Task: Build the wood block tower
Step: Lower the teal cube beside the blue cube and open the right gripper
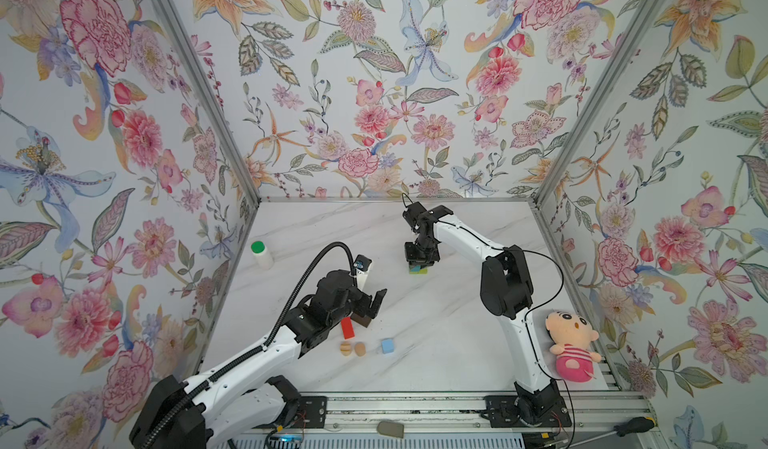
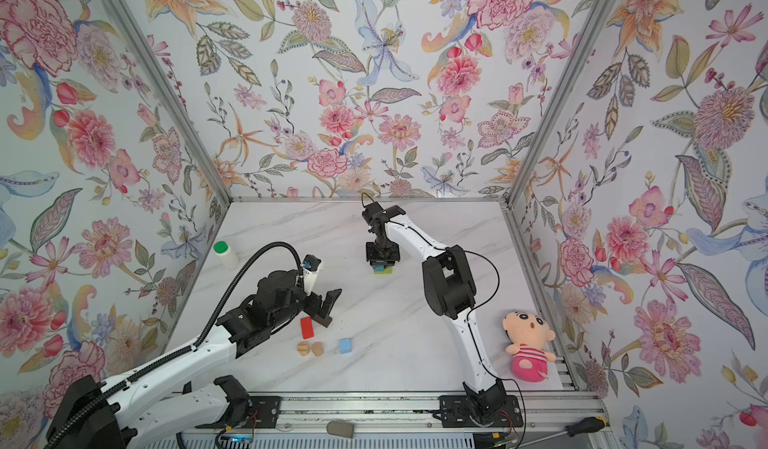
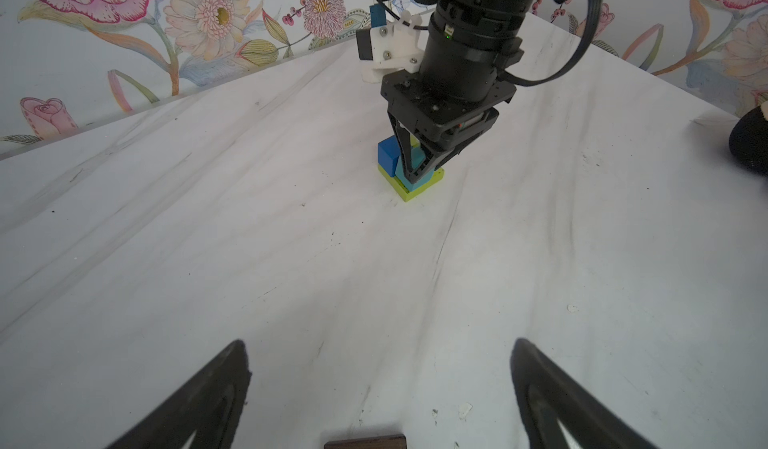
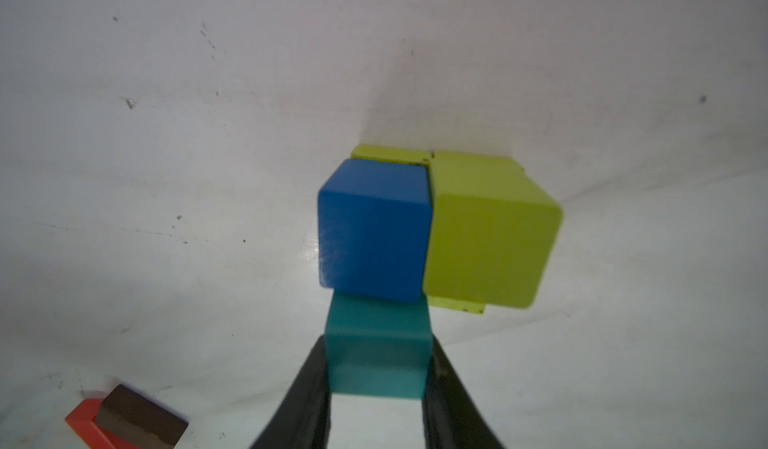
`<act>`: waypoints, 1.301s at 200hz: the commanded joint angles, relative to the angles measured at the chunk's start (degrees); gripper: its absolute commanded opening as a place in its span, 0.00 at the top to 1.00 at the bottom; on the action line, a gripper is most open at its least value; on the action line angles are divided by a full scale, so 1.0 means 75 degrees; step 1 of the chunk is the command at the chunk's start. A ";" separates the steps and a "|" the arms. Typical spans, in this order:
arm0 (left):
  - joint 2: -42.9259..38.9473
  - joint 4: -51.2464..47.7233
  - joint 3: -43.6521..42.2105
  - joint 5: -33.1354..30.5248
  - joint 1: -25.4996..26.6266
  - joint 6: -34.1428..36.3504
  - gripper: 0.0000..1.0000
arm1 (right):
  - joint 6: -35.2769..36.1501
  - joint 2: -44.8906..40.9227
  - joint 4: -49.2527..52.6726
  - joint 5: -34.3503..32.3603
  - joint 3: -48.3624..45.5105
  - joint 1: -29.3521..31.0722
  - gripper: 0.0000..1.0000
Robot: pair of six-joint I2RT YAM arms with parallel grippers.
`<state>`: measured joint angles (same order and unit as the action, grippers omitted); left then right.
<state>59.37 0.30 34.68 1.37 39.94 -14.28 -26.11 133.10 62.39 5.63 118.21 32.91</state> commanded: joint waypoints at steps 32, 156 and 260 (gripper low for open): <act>-0.0018 0.0031 0.0240 0.0128 -0.0172 0.0100 0.01 | 0.0126 0.0330 0.0248 0.0069 0.0322 -0.0058 0.65; -0.0047 -0.0028 0.0206 0.0205 -0.0286 0.0111 0.01 | 0.0130 0.0600 0.0411 0.0170 0.0668 -0.0081 0.59; -0.0071 -0.0144 0.0285 0.0369 -0.0422 0.0158 0.01 | 0.0117 0.0107 0.0435 0.0336 0.0525 -0.0110 0.48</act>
<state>59.37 0.08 34.68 3.07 37.54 -14.06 -25.69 136.73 63.88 7.35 121.84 32.47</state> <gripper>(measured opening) 0.991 0.508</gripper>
